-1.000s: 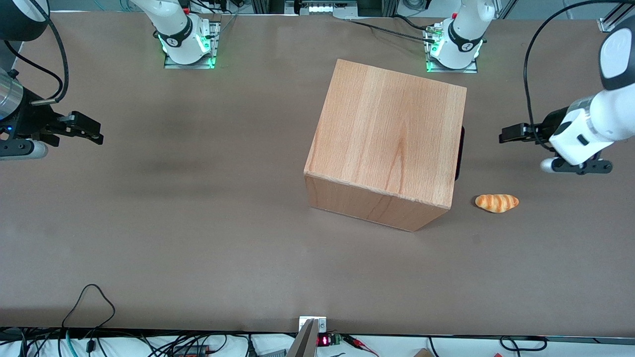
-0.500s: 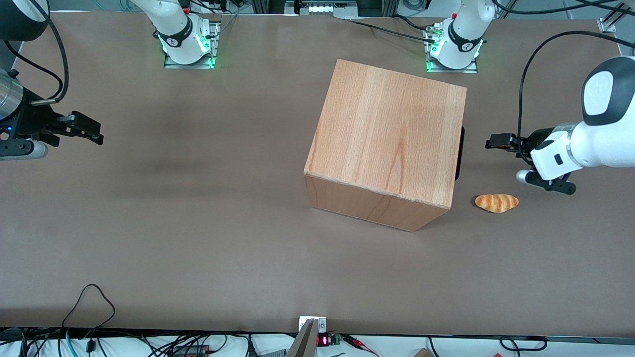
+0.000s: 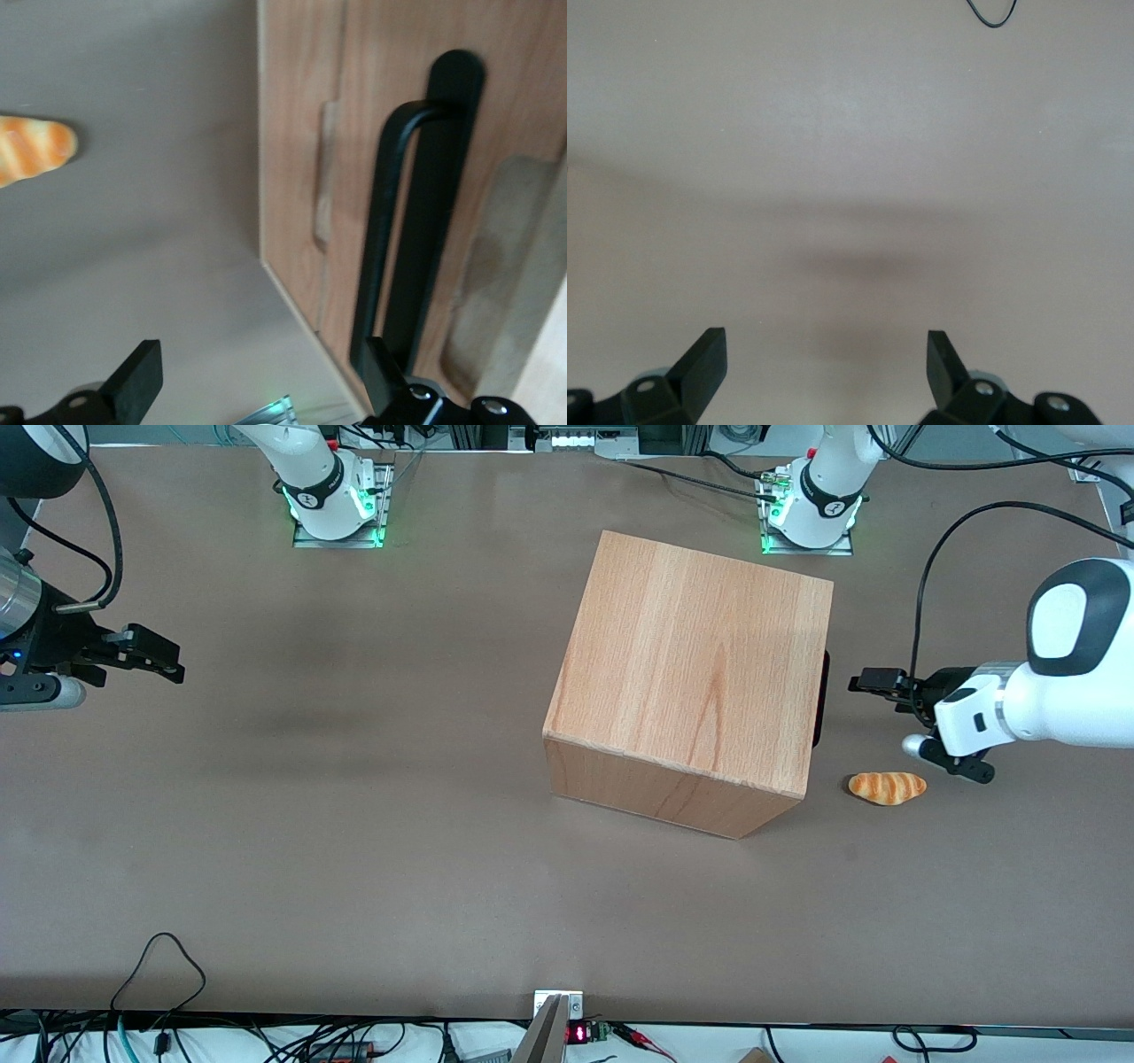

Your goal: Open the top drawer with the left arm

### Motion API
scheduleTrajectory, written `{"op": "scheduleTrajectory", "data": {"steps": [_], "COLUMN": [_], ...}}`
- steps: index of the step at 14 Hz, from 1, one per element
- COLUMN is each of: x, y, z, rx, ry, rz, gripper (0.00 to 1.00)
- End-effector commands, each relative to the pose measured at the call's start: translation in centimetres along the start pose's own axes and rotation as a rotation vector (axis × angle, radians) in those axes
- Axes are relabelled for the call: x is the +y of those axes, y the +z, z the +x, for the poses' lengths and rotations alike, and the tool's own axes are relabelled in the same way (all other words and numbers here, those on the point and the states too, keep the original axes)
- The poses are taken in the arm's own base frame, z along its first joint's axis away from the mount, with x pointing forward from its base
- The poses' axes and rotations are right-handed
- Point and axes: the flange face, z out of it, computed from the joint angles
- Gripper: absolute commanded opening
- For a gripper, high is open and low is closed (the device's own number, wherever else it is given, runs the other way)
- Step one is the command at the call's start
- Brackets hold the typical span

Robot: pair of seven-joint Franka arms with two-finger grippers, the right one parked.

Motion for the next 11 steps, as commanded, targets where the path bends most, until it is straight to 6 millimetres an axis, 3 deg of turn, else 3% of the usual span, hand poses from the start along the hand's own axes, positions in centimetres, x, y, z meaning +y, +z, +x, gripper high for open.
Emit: {"op": "scheduleTrajectory", "data": {"steps": [1, 7, 11], "x": [1.7, 2.5, 1.7], "y": [0.3, 2.0, 2.5], "z": [0.8, 1.8, 2.1], "rx": [-0.013, -0.044, -0.046], "ry": [0.035, 0.062, 0.051], "rz": [-0.031, -0.031, -0.036], "gripper": [1.00, 1.00, 1.00]}}
